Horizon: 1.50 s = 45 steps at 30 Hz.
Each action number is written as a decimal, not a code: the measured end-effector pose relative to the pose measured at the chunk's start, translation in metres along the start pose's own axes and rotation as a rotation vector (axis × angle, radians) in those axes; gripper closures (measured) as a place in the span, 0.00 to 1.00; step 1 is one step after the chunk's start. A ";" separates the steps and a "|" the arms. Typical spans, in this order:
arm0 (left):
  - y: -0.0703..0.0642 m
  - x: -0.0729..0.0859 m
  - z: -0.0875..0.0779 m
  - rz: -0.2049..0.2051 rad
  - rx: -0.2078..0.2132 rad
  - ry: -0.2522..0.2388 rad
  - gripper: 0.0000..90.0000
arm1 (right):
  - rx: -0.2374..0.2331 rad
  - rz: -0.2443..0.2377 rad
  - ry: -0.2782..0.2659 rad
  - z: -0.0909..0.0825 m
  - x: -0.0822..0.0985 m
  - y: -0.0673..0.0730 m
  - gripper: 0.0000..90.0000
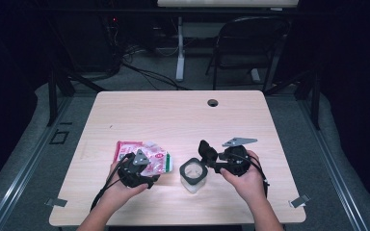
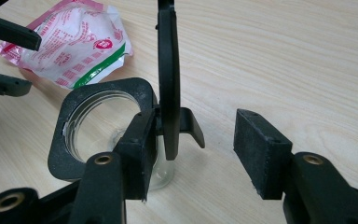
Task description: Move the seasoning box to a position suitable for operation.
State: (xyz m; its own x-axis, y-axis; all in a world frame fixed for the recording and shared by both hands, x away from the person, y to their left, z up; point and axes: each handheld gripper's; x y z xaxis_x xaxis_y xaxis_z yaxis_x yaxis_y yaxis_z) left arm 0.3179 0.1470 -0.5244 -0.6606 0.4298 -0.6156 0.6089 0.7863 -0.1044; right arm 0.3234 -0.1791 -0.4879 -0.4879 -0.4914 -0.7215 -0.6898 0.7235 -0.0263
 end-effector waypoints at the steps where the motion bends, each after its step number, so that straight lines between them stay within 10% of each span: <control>1: 0.000 0.001 0.002 0.003 -0.007 0.002 0.38 | 0.001 0.000 0.002 0.000 0.000 0.000 0.54; 21: 0.018 0.017 0.028 0.031 -0.164 0.028 0.38 | 0.009 0.001 0.008 0.001 0.000 0.001 0.54; 37: 0.023 0.016 0.017 -0.003 -0.107 -0.042 0.74 | 0.013 0.007 0.000 0.001 0.001 0.000 0.54; 45: 0.028 0.016 0.024 -0.045 -0.108 -0.040 0.67 | 0.016 0.011 -0.001 0.001 0.002 0.000 0.53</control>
State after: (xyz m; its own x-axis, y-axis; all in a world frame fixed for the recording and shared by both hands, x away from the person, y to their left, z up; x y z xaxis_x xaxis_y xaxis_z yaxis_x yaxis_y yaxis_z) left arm 0.3349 0.1653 -0.5560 -0.6669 0.3762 -0.6432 0.5265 0.8487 -0.0495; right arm 0.3227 -0.1794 -0.4903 -0.4950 -0.4828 -0.7224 -0.6757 0.7366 -0.0293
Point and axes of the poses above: each handheld gripper's, and its own axes: z roughly forward along the jaws, x roughly out of its underside, y roughly to its left, and after that the axes turned 14 degrees about -z, right-handed
